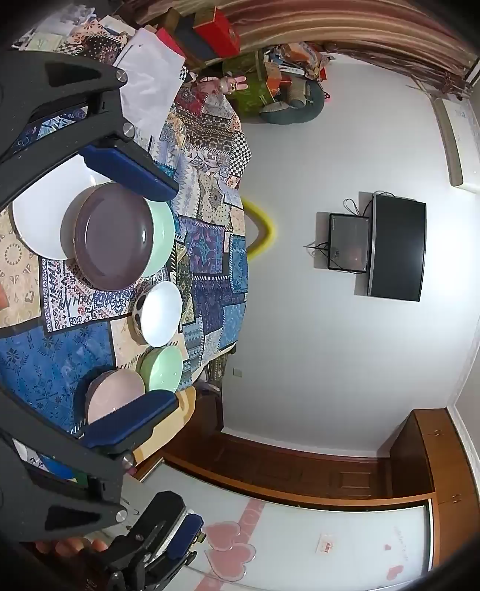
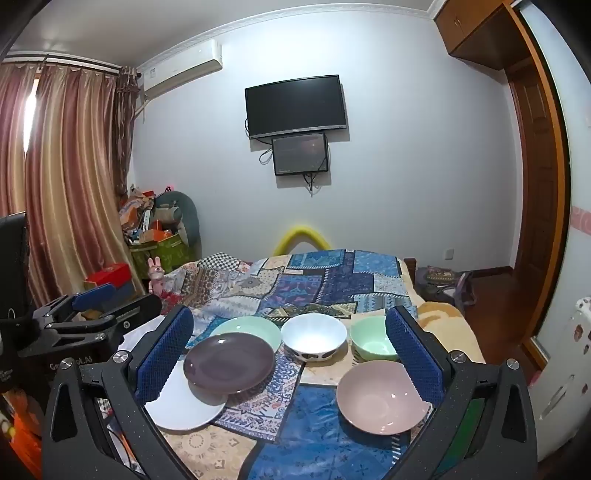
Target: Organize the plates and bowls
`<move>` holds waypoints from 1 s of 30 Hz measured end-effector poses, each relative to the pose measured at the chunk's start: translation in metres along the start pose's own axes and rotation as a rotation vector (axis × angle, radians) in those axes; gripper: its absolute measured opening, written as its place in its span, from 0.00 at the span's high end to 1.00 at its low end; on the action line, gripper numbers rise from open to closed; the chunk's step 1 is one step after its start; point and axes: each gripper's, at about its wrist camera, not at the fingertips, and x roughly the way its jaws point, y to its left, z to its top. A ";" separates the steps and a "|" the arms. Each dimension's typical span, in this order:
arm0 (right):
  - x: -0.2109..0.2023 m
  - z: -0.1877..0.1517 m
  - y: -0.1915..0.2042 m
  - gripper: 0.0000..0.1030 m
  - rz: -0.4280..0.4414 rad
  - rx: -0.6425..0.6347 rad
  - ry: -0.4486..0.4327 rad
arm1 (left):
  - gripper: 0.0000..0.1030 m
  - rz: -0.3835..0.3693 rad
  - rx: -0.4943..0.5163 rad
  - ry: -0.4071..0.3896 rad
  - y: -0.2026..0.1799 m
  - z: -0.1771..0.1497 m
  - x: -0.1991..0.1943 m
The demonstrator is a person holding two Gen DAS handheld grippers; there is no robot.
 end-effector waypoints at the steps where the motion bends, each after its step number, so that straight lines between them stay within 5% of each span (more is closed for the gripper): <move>1: 0.000 0.000 0.000 0.00 -0.002 -0.002 -0.001 | 0.00 0.003 0.002 -0.002 0.000 0.000 0.000; 30: 0.003 -0.002 0.001 0.00 0.000 0.016 0.003 | 0.00 0.004 0.054 -0.041 -0.005 -0.006 -0.003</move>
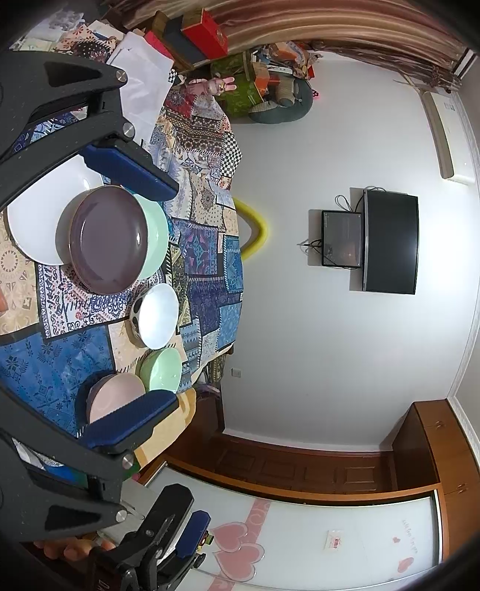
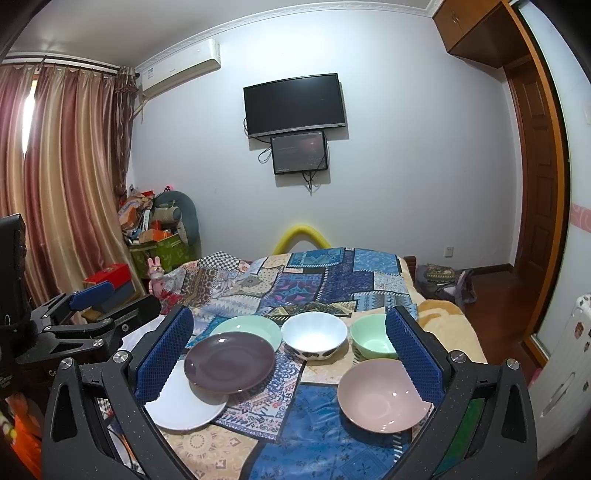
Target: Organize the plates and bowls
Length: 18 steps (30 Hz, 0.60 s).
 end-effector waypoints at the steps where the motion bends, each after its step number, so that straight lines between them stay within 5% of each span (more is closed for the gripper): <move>1: 0.000 0.000 0.000 0.00 0.000 0.001 0.002 | 0.00 0.001 0.000 0.000 0.000 0.000 0.000; 18: -0.001 -0.003 -0.001 0.00 -0.003 0.000 0.004 | 0.00 0.007 0.001 0.005 0.000 -0.001 0.004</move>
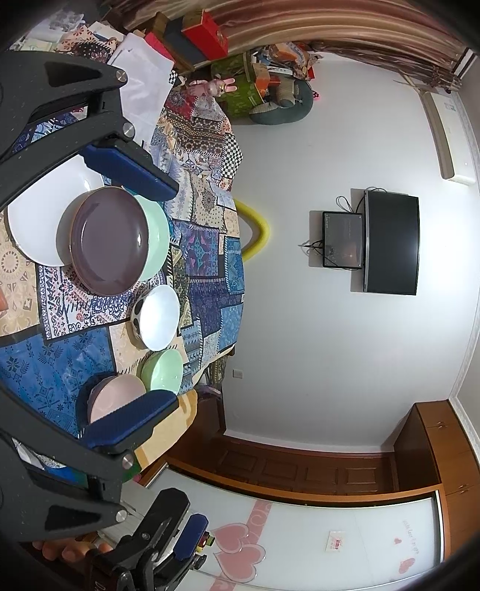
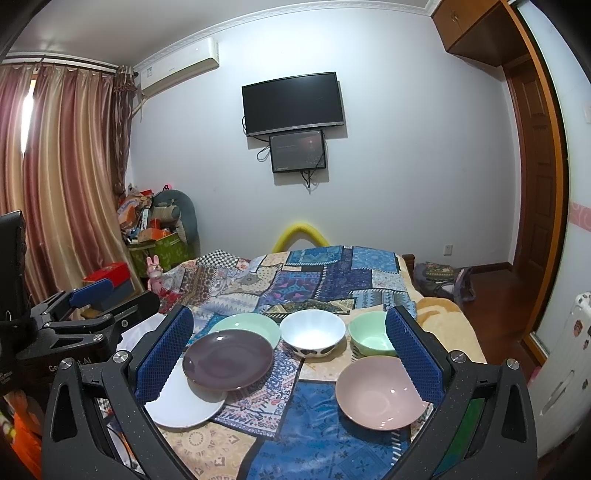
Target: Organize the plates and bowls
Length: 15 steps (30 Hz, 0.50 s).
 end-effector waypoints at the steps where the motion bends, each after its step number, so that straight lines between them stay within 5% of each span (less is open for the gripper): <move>1: 0.000 0.001 0.000 0.00 0.000 0.001 0.000 | 0.00 -0.001 0.000 0.001 0.000 0.000 0.000; 15: -0.002 0.001 0.000 0.00 0.000 0.001 0.000 | 0.00 -0.006 -0.003 0.001 -0.002 0.000 0.000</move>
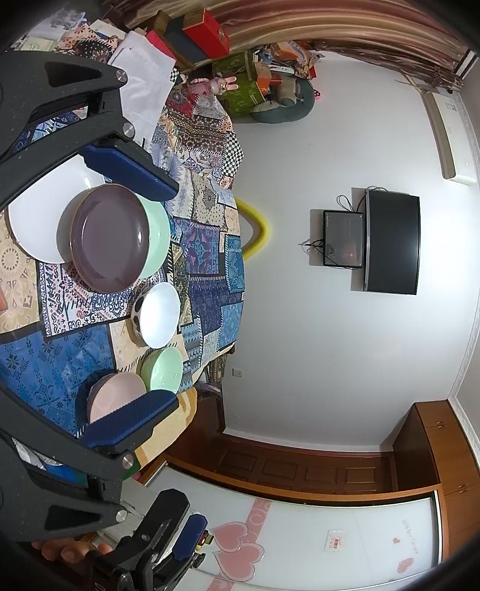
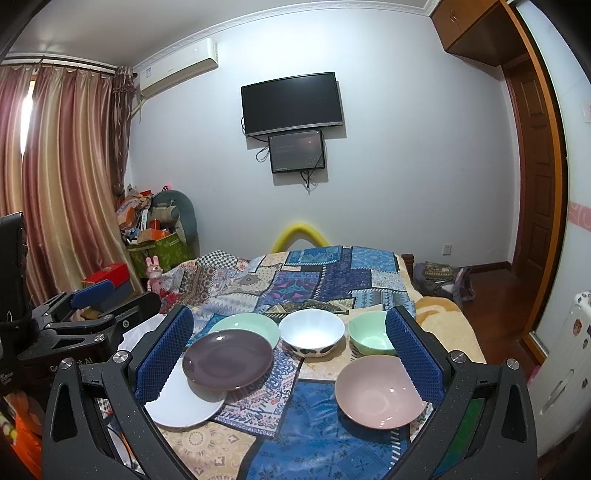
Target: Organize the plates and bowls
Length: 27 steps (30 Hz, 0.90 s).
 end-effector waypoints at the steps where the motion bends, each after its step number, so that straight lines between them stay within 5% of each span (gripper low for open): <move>1: 0.000 0.000 0.000 0.00 0.000 0.000 0.000 | 0.00 0.000 0.000 0.000 0.000 0.000 0.000; 27: 0.019 -0.006 0.007 0.00 0.002 0.008 0.051 | 0.00 -0.013 -0.020 0.022 0.010 -0.003 0.009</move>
